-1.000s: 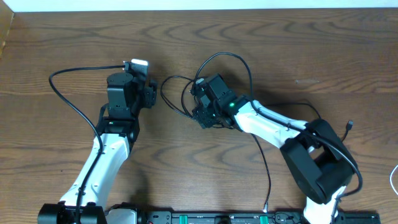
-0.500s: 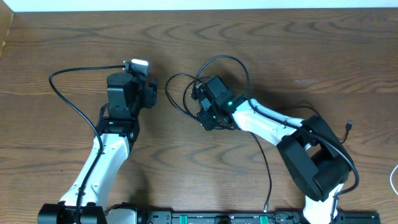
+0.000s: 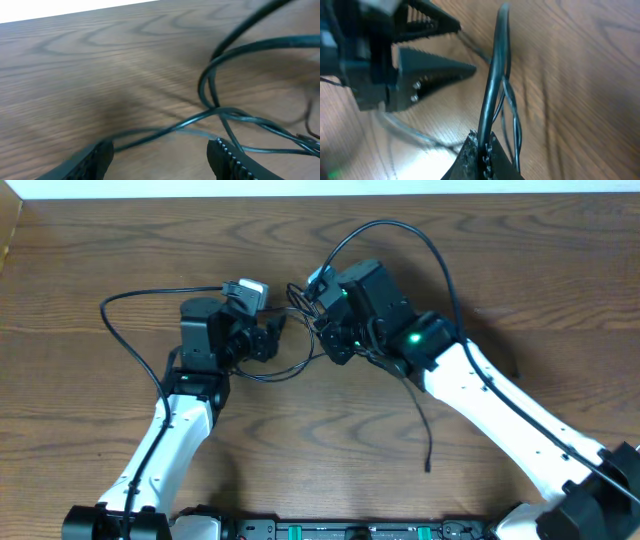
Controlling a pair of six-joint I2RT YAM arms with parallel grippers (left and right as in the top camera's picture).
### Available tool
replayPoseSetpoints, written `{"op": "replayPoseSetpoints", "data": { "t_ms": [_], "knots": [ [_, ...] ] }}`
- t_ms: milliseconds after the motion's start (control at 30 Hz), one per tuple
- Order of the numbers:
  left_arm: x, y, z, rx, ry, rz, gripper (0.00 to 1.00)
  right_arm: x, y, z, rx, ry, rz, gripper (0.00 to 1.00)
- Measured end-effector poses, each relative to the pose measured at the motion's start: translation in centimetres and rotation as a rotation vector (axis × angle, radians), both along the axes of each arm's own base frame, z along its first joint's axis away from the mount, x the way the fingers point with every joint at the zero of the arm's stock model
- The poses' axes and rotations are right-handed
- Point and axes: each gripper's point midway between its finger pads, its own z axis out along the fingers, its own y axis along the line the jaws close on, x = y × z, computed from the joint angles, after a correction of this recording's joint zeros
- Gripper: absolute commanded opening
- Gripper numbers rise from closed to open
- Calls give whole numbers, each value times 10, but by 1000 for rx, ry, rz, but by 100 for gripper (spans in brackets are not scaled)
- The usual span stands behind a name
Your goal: Untangle cables
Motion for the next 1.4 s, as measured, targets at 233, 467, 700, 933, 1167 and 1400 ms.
{"op": "replayPoseSetpoints", "data": {
  "t_ms": [233, 467, 700, 933, 1167, 1400],
  "knots": [
    [-6, -20, 1, -14, 3, -59, 75, -3, -3, 10, 12, -14, 1, 1],
    [-7, -21, 1, -22, 8, -58, 86, -6, -4, 19, 24, -28, 1, 1],
    [-2, -22, 9, -30, -30, -55, 88, -10, -1, 21, 42, -15, 24, 1],
    [3, -18, 12, 53, -93, -80, 87, -12, 0, 26, 49, -10, 34, 1],
    [6, -18, -15, 262, -140, -217, 86, -14, -1, 25, 42, -1, 35, 1],
    [16, -19, -41, 346, -161, -282, 36, -15, -2, 23, 34, 7, 35, 1]
  ]
}}
